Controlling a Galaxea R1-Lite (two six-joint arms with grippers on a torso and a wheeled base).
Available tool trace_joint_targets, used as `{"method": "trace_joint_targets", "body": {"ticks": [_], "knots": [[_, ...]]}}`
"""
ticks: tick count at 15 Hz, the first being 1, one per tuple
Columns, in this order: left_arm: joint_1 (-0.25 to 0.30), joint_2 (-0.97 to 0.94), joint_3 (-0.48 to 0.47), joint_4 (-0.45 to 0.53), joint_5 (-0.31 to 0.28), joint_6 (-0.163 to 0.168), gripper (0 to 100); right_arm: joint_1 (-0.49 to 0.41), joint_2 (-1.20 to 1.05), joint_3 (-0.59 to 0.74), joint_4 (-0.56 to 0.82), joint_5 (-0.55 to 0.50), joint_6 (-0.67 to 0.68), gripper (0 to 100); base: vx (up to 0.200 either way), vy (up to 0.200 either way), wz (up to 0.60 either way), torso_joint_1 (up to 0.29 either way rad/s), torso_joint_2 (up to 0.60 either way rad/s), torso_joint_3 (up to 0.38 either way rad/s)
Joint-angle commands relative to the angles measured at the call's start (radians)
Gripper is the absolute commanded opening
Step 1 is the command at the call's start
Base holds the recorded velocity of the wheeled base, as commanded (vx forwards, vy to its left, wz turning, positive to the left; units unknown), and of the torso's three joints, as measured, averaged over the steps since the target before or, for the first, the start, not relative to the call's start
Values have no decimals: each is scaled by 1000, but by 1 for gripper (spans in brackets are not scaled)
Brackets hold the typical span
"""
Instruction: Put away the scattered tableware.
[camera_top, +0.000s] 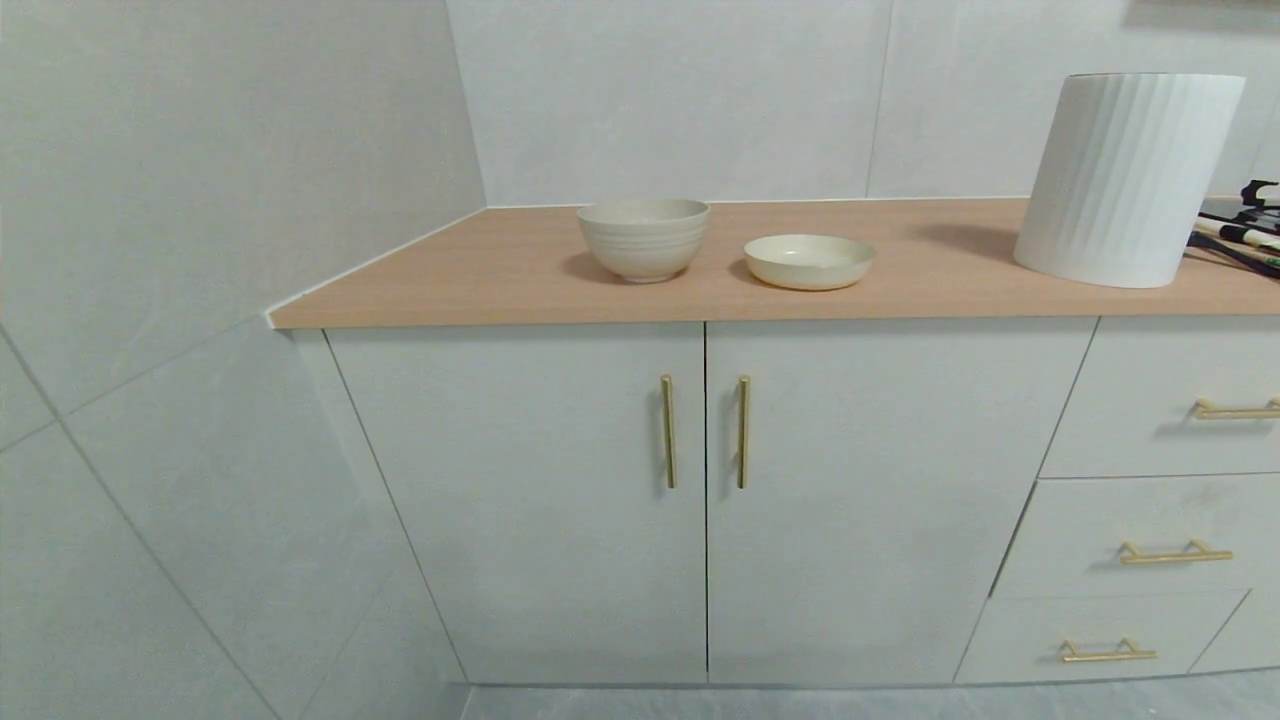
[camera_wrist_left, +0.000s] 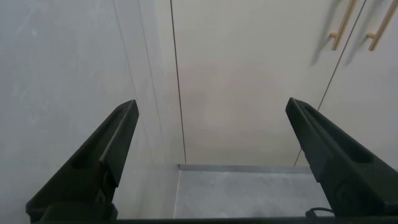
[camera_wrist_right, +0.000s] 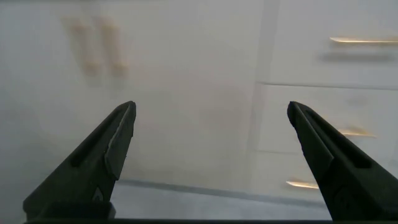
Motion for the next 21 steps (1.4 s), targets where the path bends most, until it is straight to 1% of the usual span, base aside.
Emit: {"method": "trace_joint_targets", "body": {"ticks": [1,2,3,4,5,6,7,8,9,12,13,15,17,18,21], "knots": [[0,0,0,0,1,0,100,20,120,-50,65,161,24,100,0,0,0,0,0,0],[0,0,0,0,1,0,100,20,183,-64,80,234,24,100,0,0,0,0,0,0],[0,0,0,0,1,0,100,20,259,-92,88,271,24,100,0,0,0,0,0,0],[0,0,0,0,1,0,100,25,412,-152,82,303,24,100,0,0,0,0,0,0],[0,0,0,0,1,0,100,49,547,-224,80,339,25,100,0,0,0,0,0,0],[0,0,0,0,1,0,100,84,642,-277,79,357,28,100,0,0,0,0,0,0],[0,0,0,0,1,0,100,159,794,-365,76,357,30,100,0,0,0,0,0,0],[0,0,0,0,1,0,100,213,910,-423,68,357,30,100,0,0,0,0,0,0],[0,0,0,0,1,0,100,262,1049,-478,15,354,35,100,0,0,0,0,0,0],[0,0,0,0,1,0,100,347,1341,-511,-263,349,62,100,0,0,0,0,0,0],[0,0,0,0,1,0,100,371,1401,-529,-328,349,81,100,0,0,0,0,0,0],[0,0,0,0,1,0,100,400,1490,-566,-384,349,94,100,0,0,0,0,0,0],[0,0,0,0,1,0,100,410,1565,-601,-398,351,91,100,0,0,0,0,0,0],[0,0,0,0,1,0,100,413,1622,-664,-398,352,90,100,0,0,0,0,0,0],[0,0,0,0,1,0,100,479,1740,-776,-400,345,90,100,0,0,0,0,0,0]]}}
